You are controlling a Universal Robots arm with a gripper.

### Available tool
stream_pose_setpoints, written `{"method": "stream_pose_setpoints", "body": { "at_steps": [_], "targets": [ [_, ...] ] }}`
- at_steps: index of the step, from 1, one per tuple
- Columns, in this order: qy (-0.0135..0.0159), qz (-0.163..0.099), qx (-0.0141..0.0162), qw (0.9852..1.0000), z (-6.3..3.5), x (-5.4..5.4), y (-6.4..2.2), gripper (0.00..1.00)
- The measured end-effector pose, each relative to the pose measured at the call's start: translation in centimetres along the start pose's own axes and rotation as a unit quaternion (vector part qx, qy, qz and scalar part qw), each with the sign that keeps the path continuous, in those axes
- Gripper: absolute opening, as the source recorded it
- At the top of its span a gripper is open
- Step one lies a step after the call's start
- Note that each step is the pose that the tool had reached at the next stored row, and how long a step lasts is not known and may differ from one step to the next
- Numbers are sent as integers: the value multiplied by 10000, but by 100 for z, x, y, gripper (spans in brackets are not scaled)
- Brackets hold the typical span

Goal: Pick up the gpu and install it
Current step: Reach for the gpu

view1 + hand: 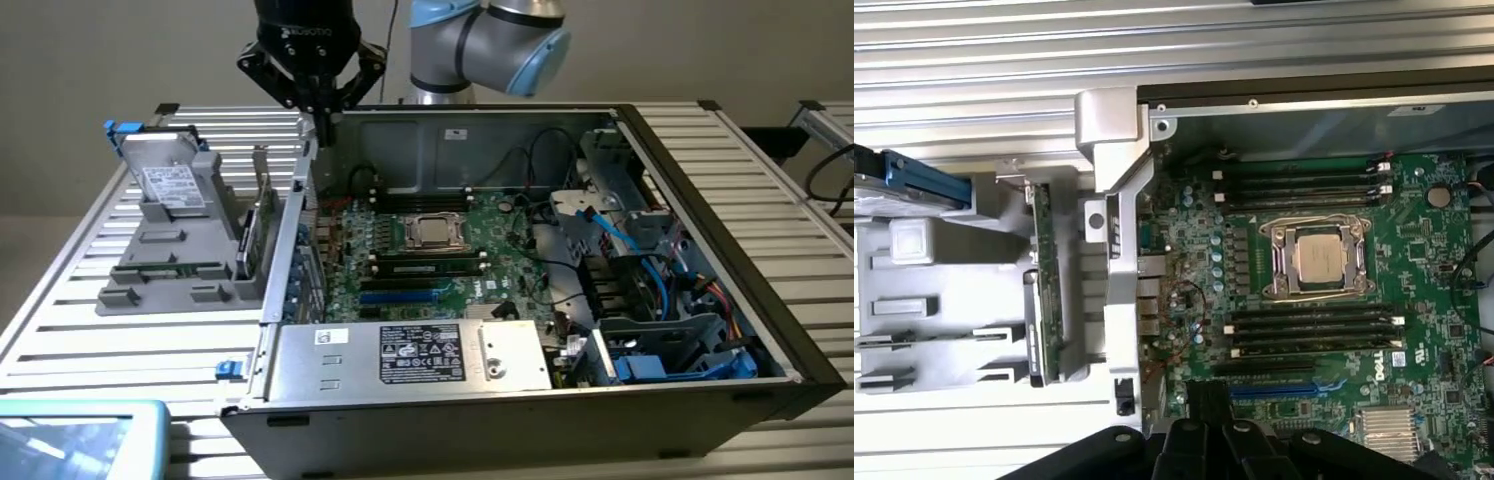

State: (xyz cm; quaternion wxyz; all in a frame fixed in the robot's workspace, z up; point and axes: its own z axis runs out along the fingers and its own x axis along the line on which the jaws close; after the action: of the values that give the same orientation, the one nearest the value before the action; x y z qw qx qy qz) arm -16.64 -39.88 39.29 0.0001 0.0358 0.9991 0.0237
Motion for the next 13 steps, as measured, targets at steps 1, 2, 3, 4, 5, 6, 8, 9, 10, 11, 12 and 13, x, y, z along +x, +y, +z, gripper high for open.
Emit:
{"method": "stream_pose_setpoints", "body": {
  "at_steps": [1, 2, 3, 4, 5, 6, 8, 9, 10, 11, 12, 13],
  "targets": [
    [-2, 0, 0, 10000, 0, 45, -3, 12],
    [-4, 0, 0, 10000, 0, 89, -6, 12],
    [-5, -1, 0, 10000, 0, 133, -10, 12],
    [-6, -1, 0, 10000, 0, 176, -13, 12],
    [-7, 0, -1, 10000, 0, 219, -16, 12],
    [-7, 0, 0, 10000, 0, 259, -19, 12],
    [-9, 0, -1, 10000, 0, 332, -24, 12],
    [-11, 0, -1, 10000, 0, 363, -26, 12],
    [-13, 0, -2, 10000, 0, 396, -28, 12],
    [-13, 0, -5, 10000, 0, 428, -31, 12],
    [-13, -1, -8, 10000, -1, 457, -33, 12],
    [-13, -1, -12, 10000, -1, 494, -35, 12]
  ]
}}
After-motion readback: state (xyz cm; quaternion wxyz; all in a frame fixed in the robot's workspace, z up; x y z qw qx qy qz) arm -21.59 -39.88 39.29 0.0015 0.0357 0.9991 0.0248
